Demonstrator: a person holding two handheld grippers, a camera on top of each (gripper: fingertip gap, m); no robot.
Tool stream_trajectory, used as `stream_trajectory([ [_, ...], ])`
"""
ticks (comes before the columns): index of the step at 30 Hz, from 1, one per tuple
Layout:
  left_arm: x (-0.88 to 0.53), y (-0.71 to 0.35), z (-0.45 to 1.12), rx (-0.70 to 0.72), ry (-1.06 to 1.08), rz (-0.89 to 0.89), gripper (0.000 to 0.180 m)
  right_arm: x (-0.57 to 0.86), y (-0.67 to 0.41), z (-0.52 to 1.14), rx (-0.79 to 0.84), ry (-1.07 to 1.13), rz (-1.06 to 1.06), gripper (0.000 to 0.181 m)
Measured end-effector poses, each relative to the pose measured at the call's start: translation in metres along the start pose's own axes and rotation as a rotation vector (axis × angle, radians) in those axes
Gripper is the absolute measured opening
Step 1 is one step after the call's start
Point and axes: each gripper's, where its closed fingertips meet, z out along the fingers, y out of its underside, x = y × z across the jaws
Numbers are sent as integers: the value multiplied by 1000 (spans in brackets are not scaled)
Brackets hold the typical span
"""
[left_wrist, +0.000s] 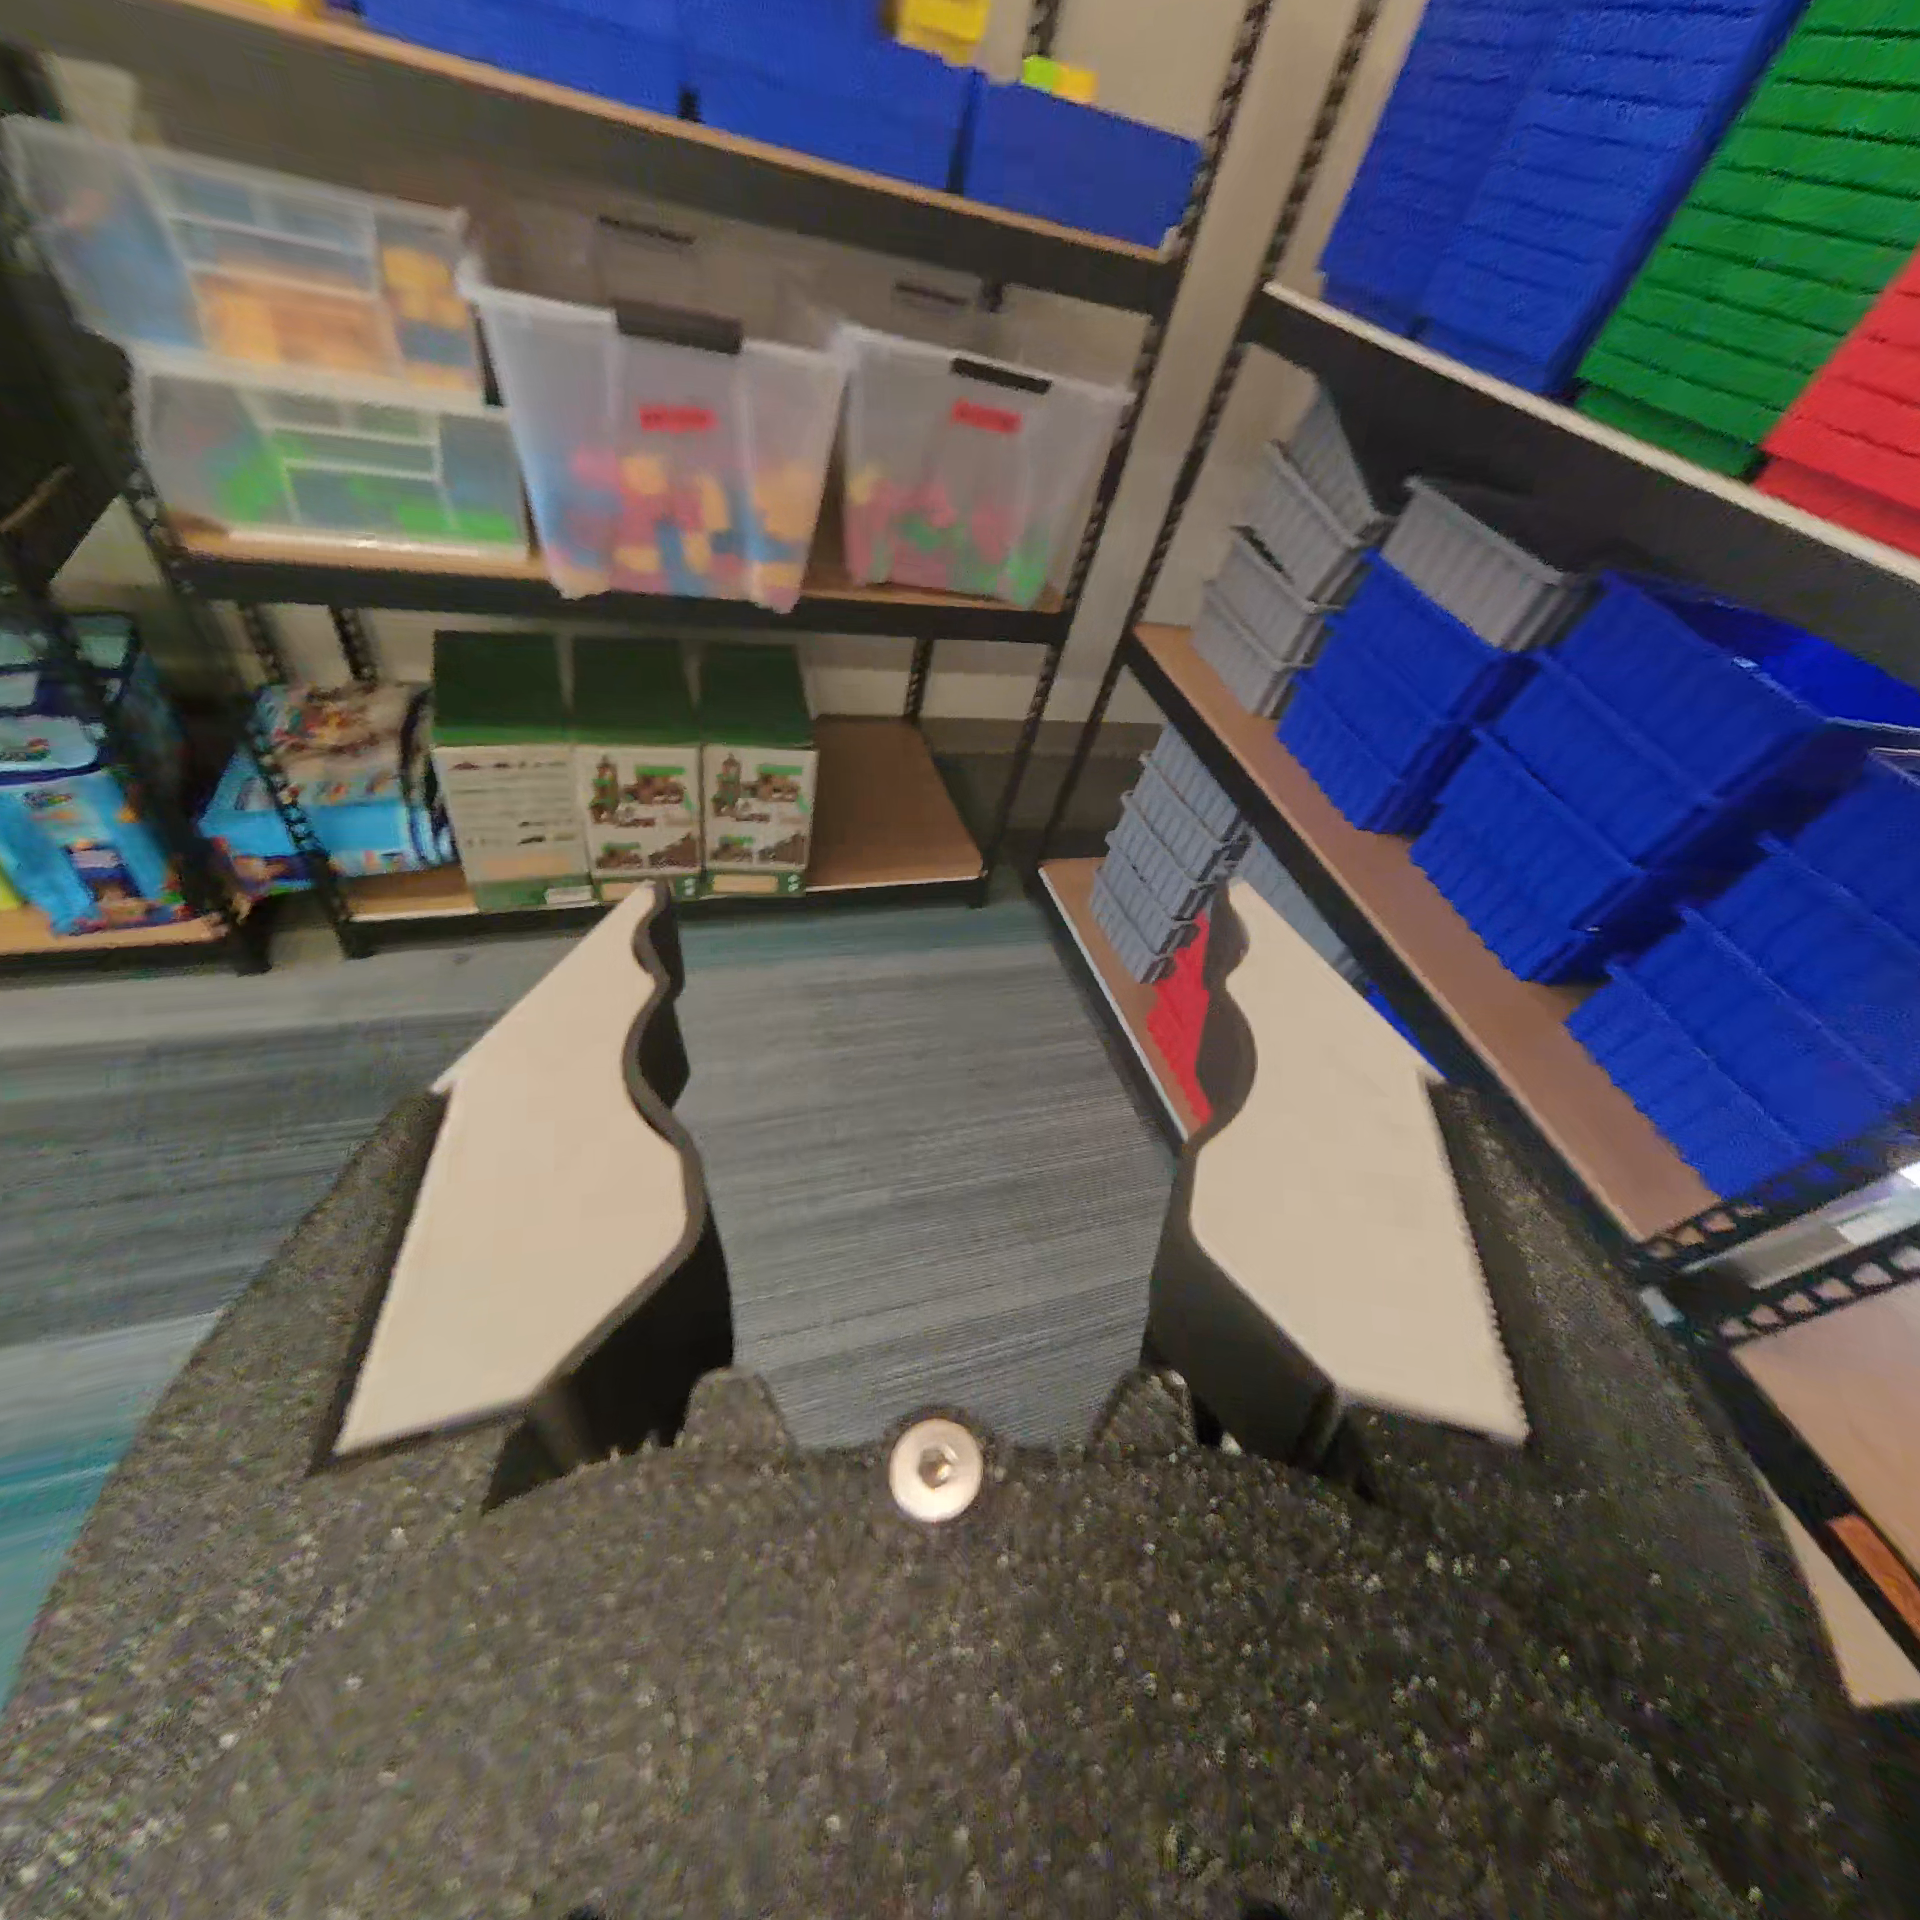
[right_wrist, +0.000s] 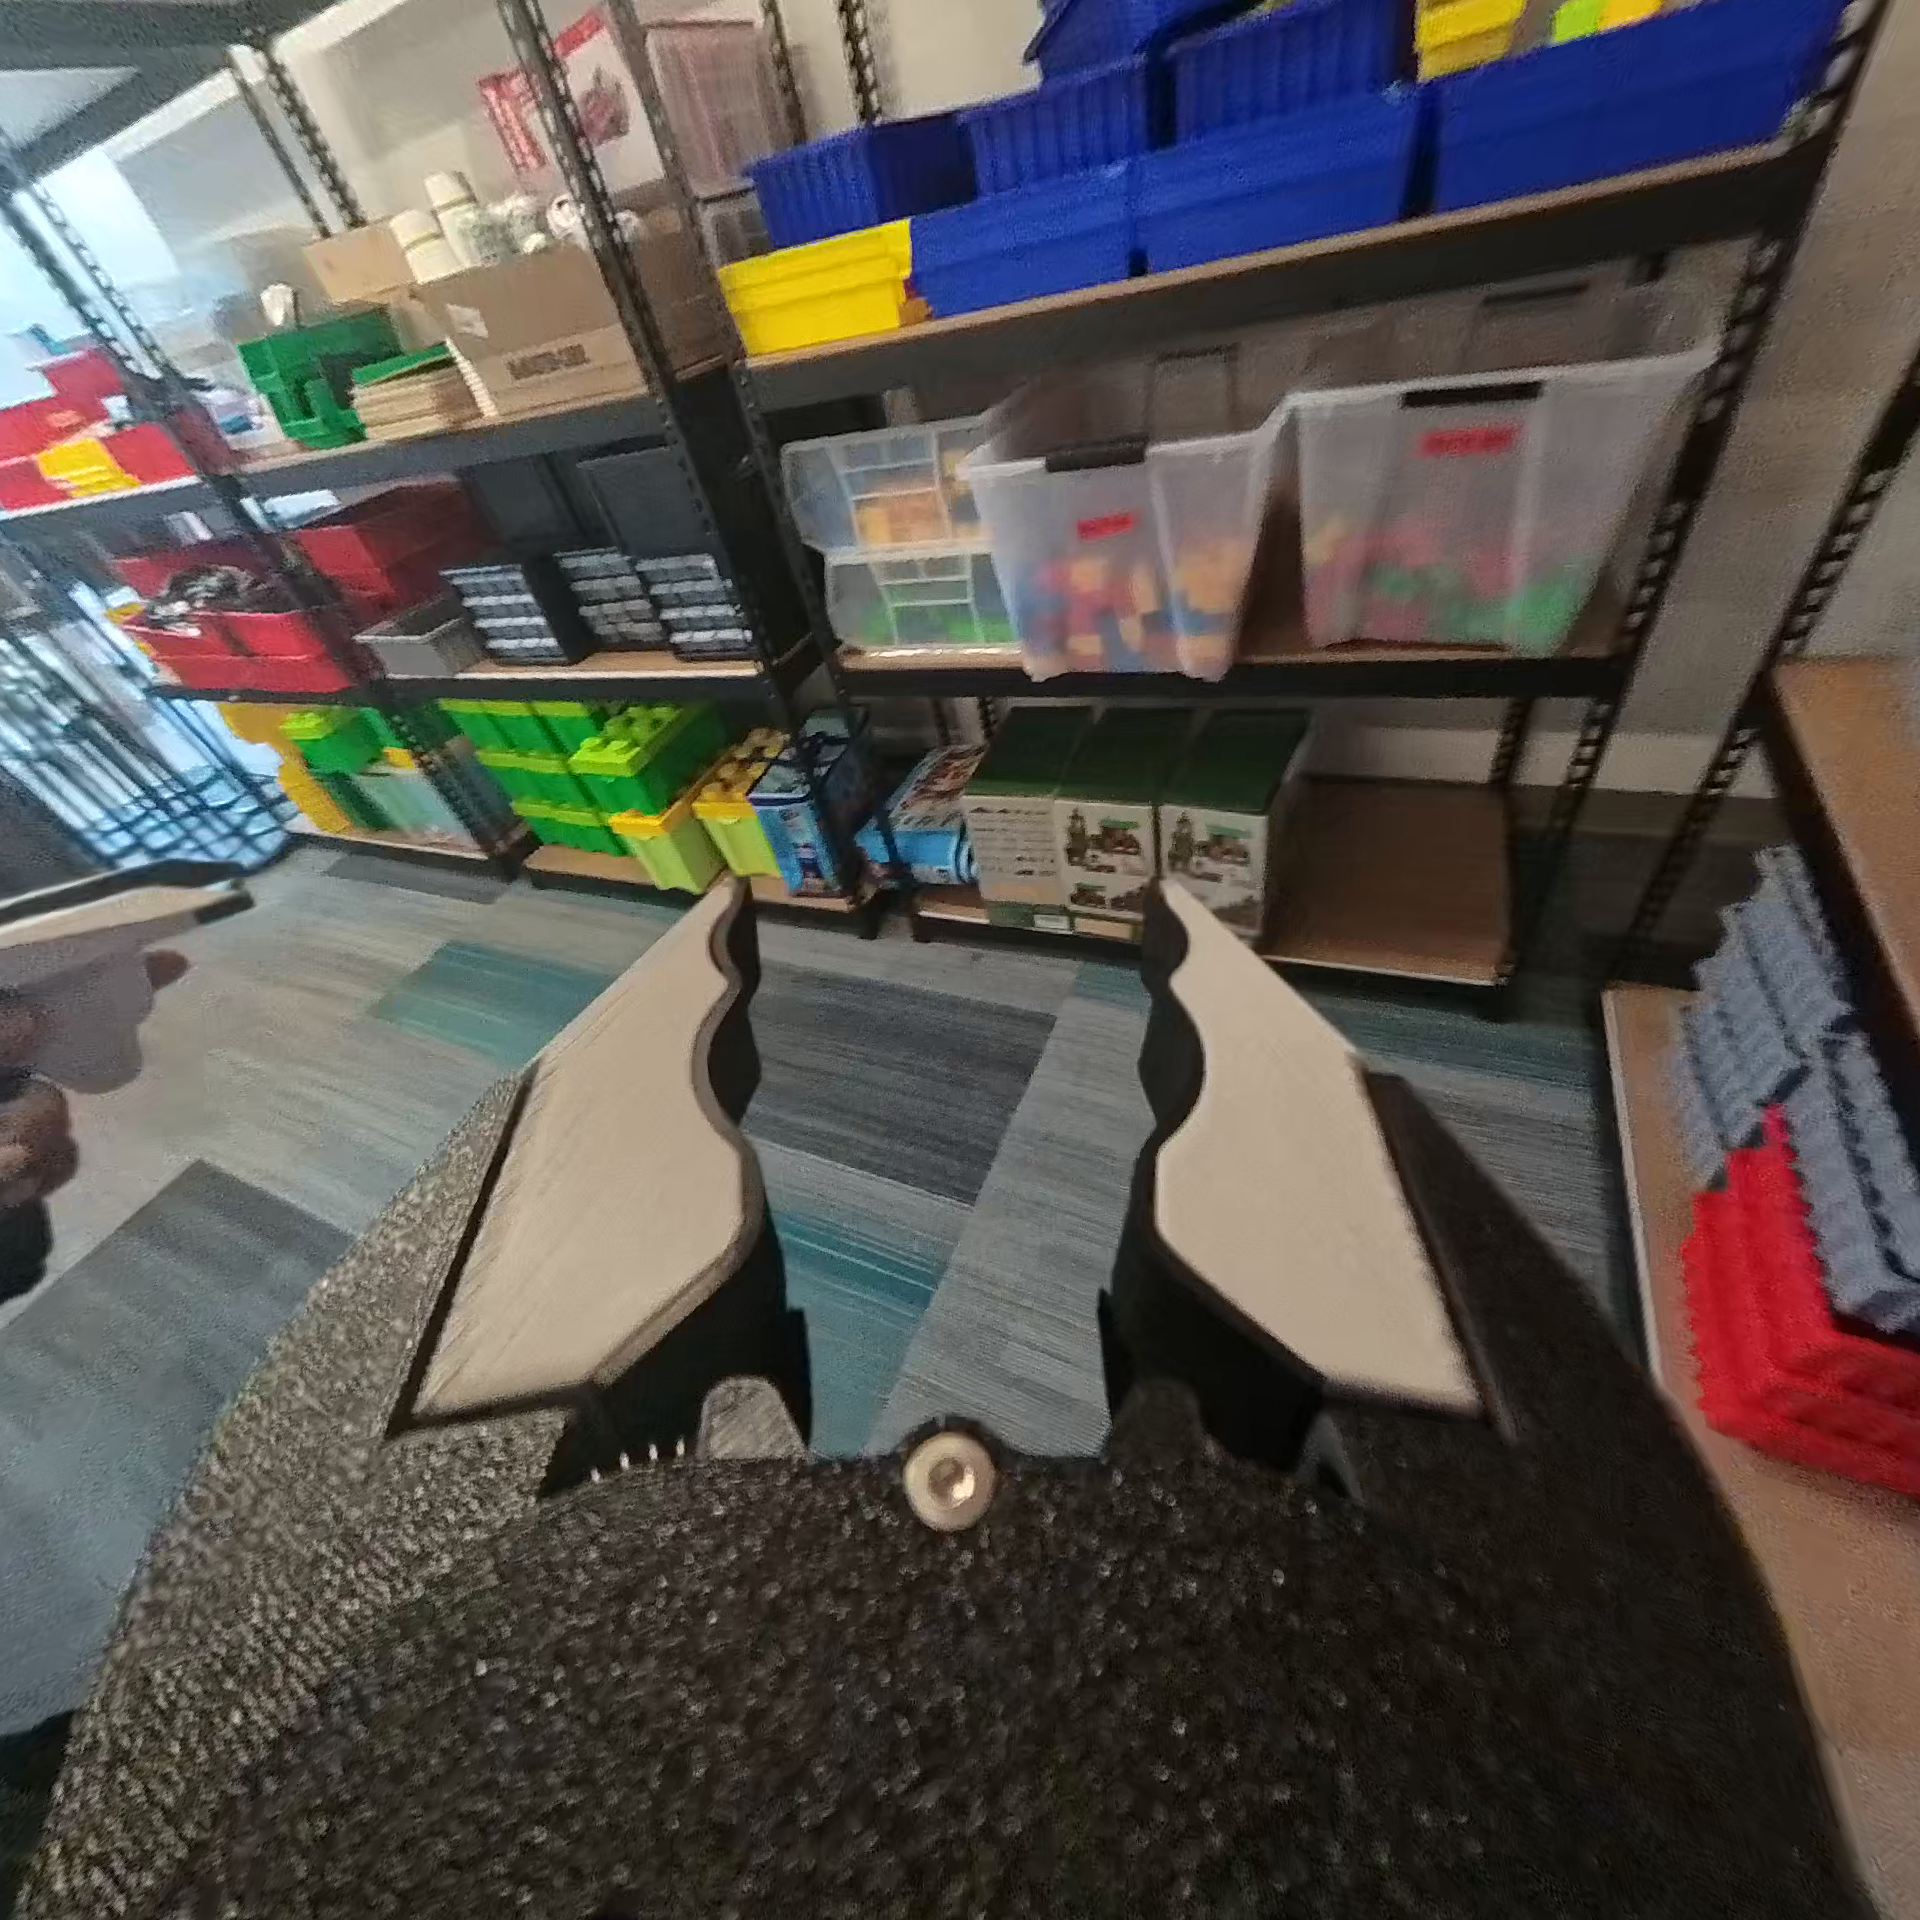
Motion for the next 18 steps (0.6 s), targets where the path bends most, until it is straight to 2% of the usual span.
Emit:
stream_trajectory([
  [3,-34,0,17,-27,-76,14,100,-1,3,63,-15,-65,11,75],
  [7,-85,-41,51,18,-182,53,100,4,-8,154,20,-121,-14,75],
  [13,-156,-133,100,127,-328,114,102,-1,-52,293,32,-227,-137,77],
  [18,-221,-138,90,128,-503,66,102,-35,-74,404,-8,-387,-254,80],
])
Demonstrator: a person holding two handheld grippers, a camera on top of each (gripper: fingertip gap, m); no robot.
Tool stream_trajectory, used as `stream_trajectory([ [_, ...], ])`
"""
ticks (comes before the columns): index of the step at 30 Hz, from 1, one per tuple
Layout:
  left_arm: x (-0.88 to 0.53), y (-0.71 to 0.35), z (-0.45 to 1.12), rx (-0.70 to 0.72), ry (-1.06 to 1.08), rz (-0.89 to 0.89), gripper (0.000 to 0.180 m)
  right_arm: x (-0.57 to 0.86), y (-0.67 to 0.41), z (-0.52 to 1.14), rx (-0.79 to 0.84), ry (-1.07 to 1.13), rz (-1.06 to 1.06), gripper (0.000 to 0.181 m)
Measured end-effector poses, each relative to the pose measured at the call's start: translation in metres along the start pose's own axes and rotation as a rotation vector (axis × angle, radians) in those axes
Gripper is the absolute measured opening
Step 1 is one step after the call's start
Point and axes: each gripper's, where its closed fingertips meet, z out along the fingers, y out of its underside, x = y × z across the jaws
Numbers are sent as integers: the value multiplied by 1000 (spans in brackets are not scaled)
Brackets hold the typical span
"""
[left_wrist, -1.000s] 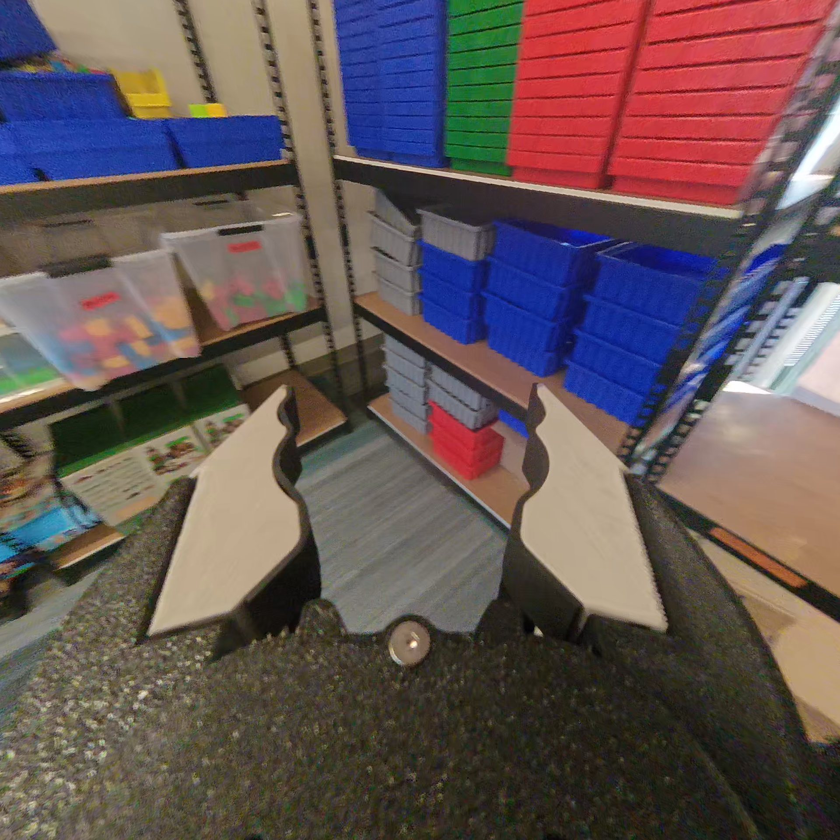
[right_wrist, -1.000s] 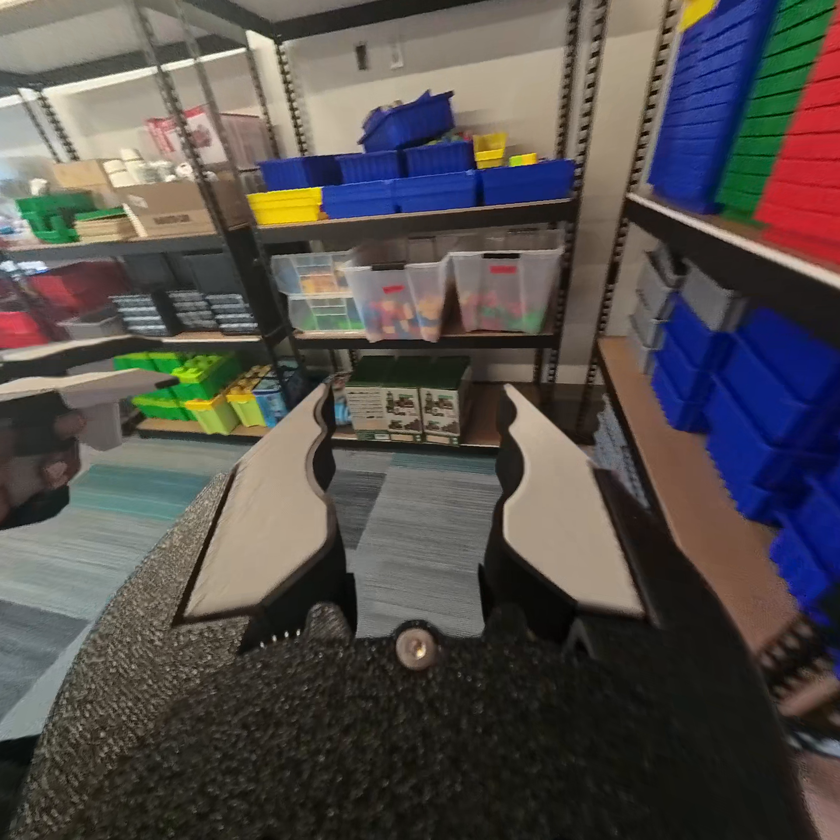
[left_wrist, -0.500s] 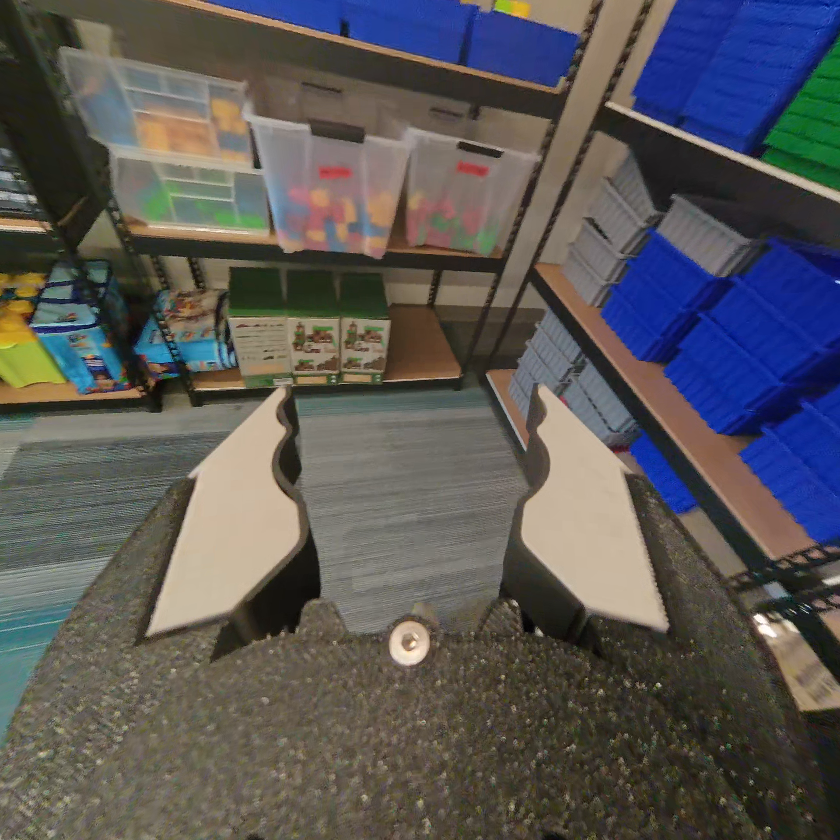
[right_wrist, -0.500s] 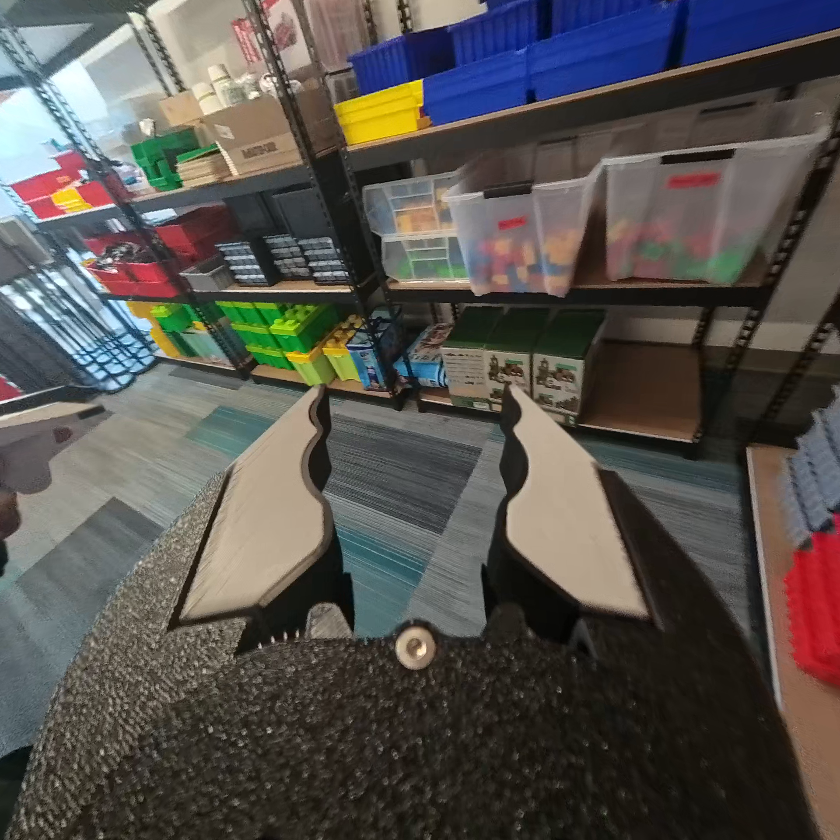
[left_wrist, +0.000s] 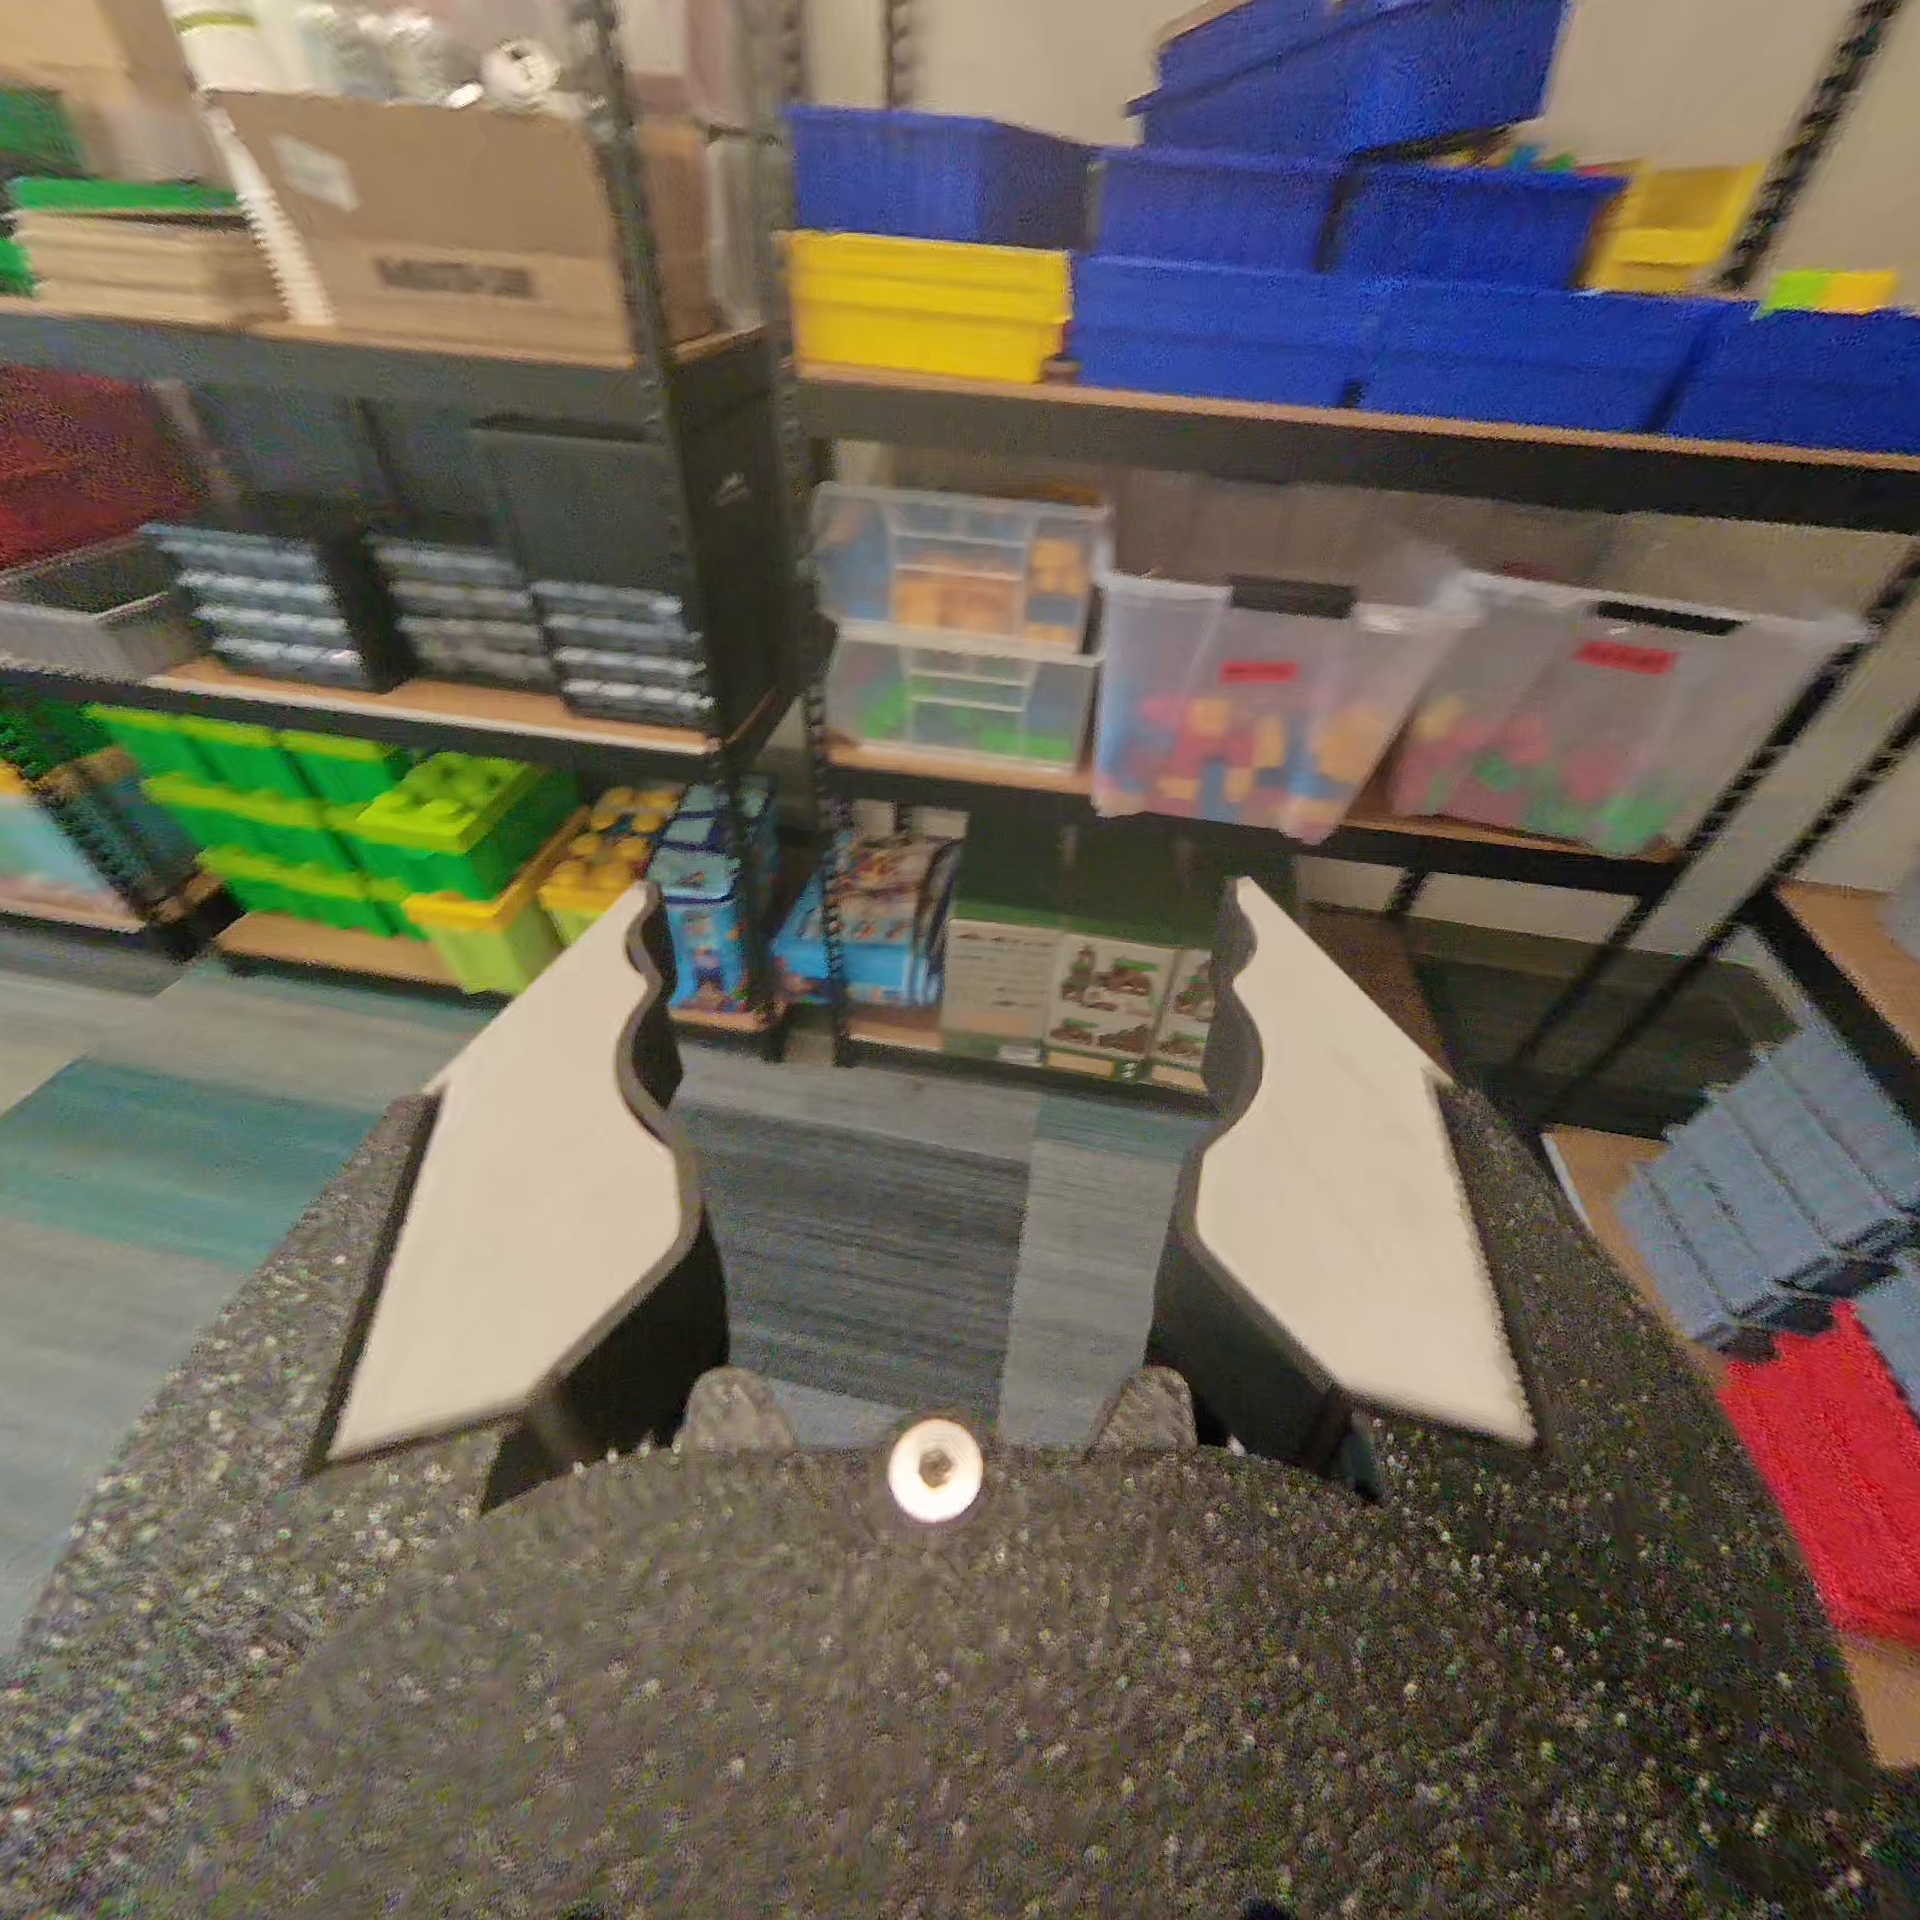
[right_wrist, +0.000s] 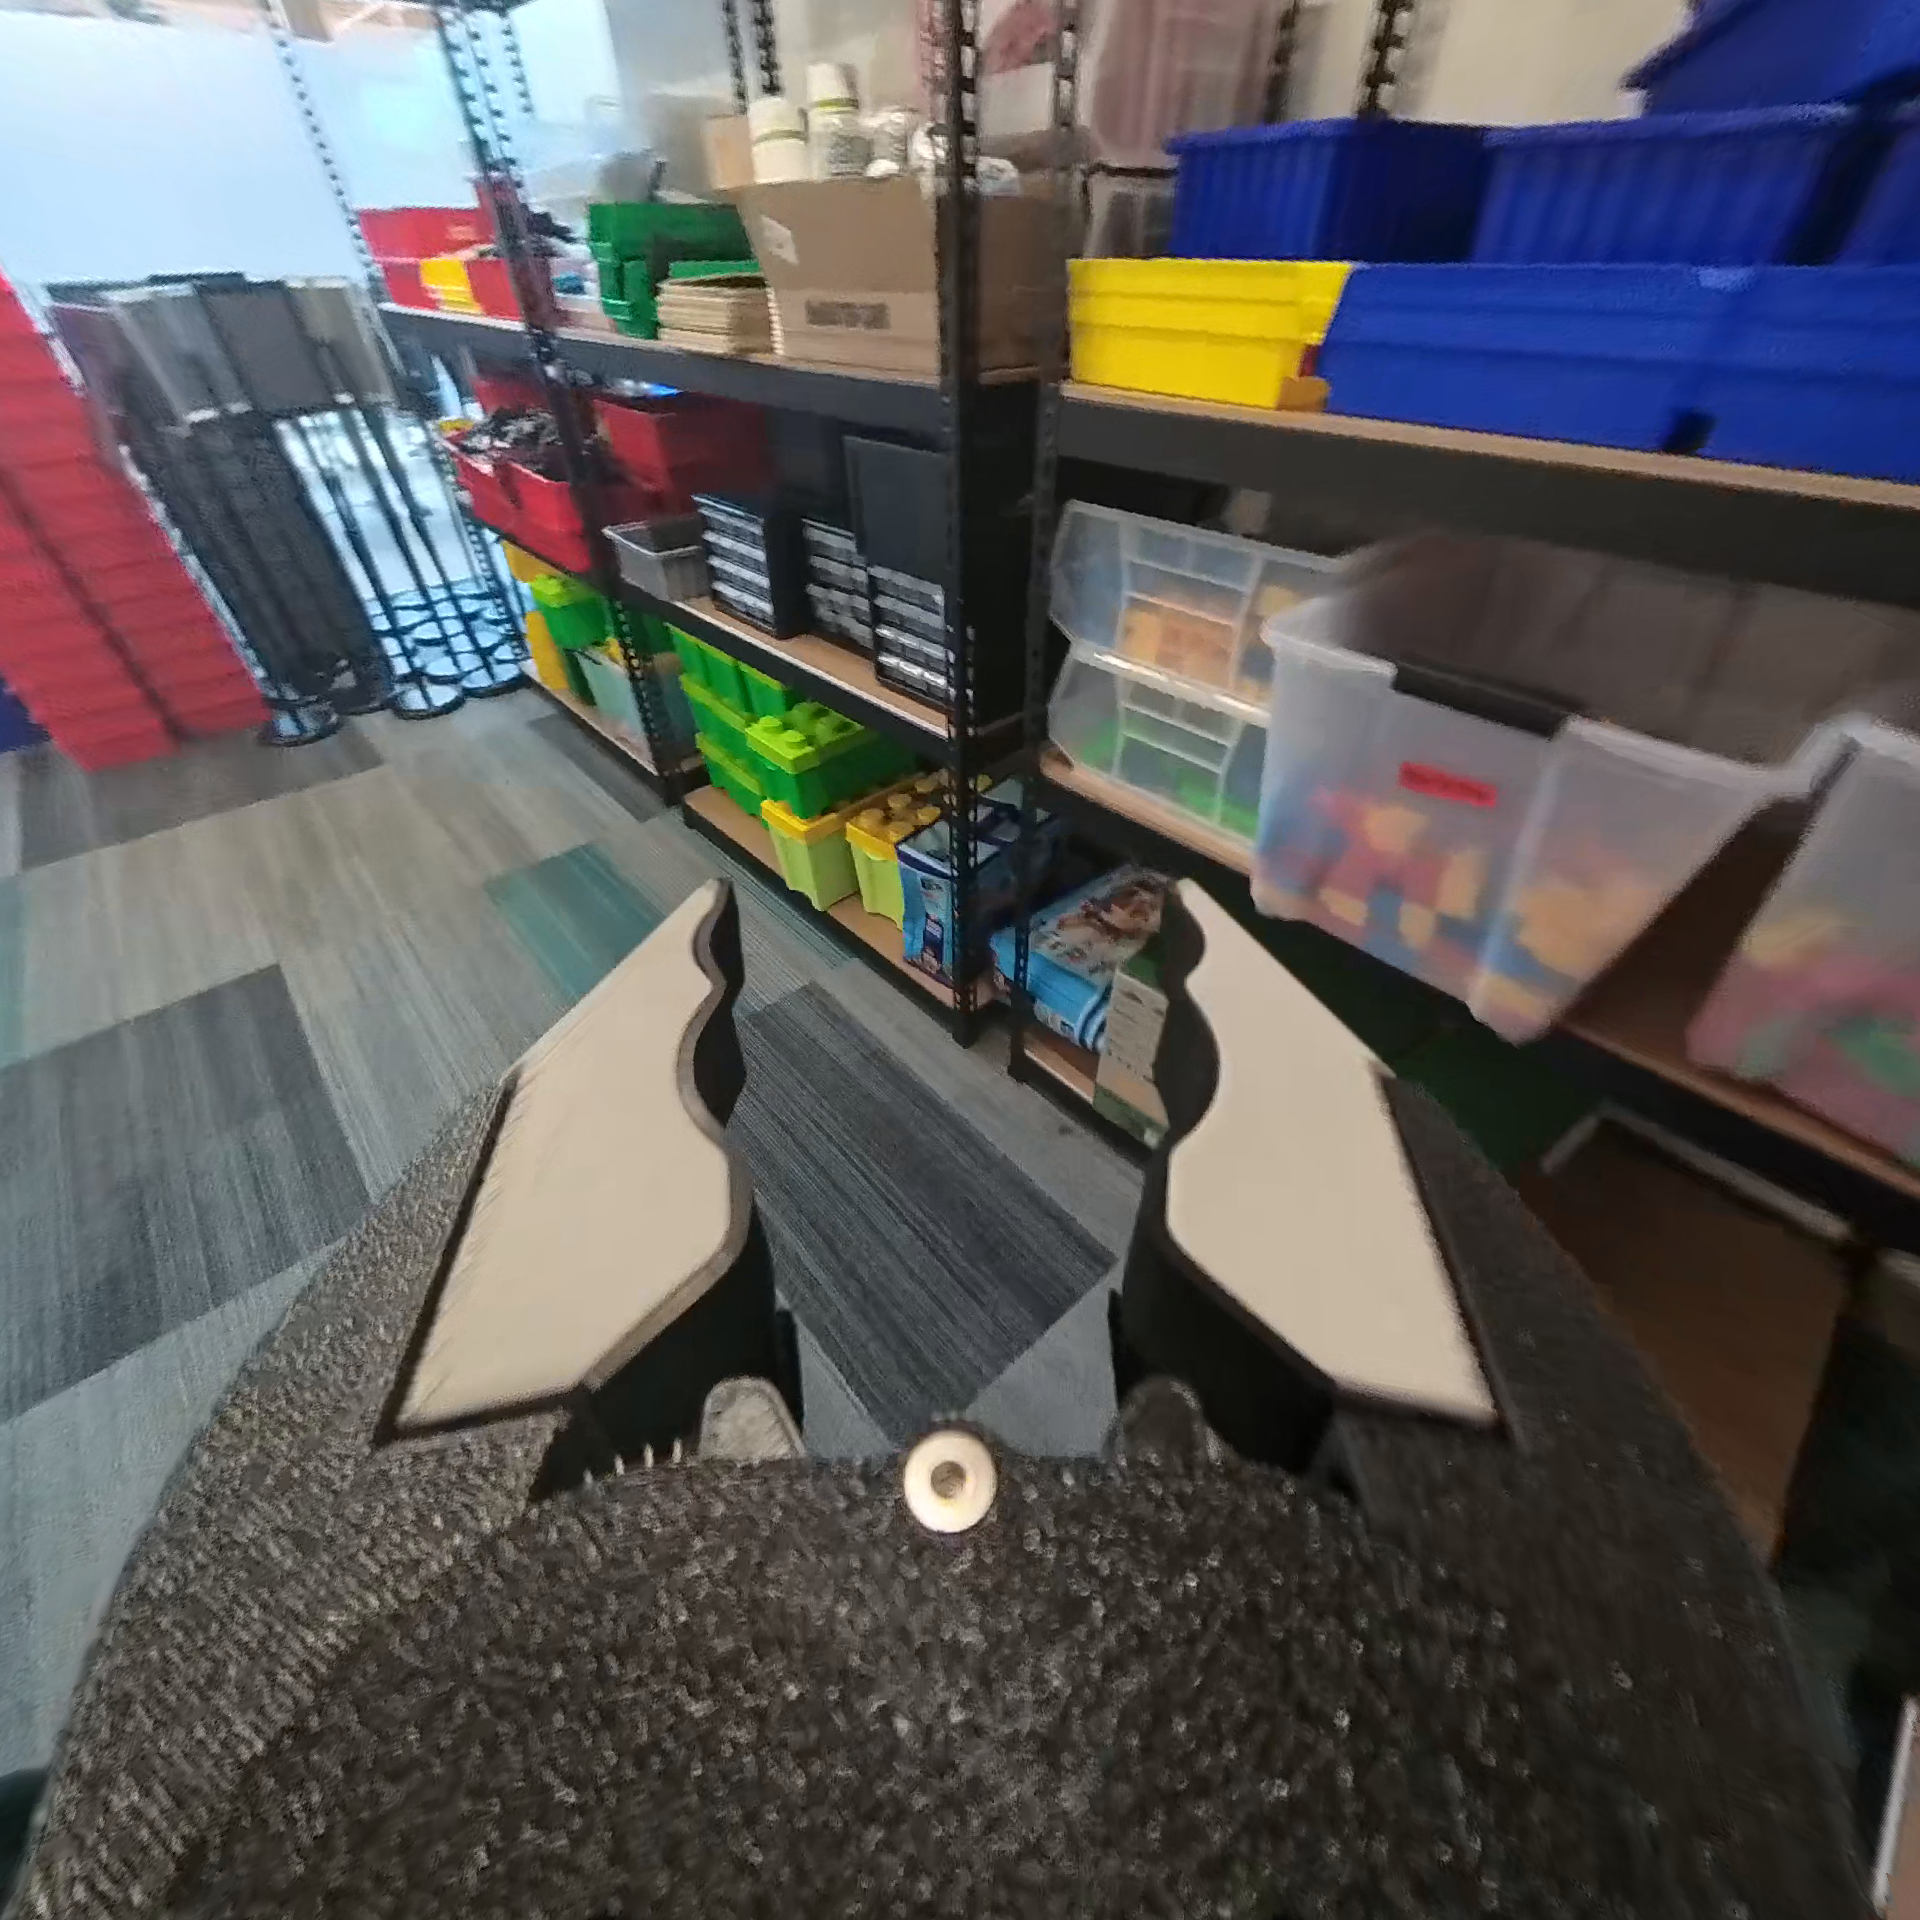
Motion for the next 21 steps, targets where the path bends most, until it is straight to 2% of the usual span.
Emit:
stream_trajectory([
  [4,-66,26,6,-70,-136,-21,103,-11,-18,75,6,-72,-24,80],
  [8,-128,37,36,-69,-162,-58,103,-46,-15,138,-15,-104,-11,80],
  [16,-229,-1,144,-42,22,83,104,-114,-8,242,-70,-10,116,81],
  [21,-275,-13,200,-57,172,153,105,-133,-6,271,-125,97,34,83],
])
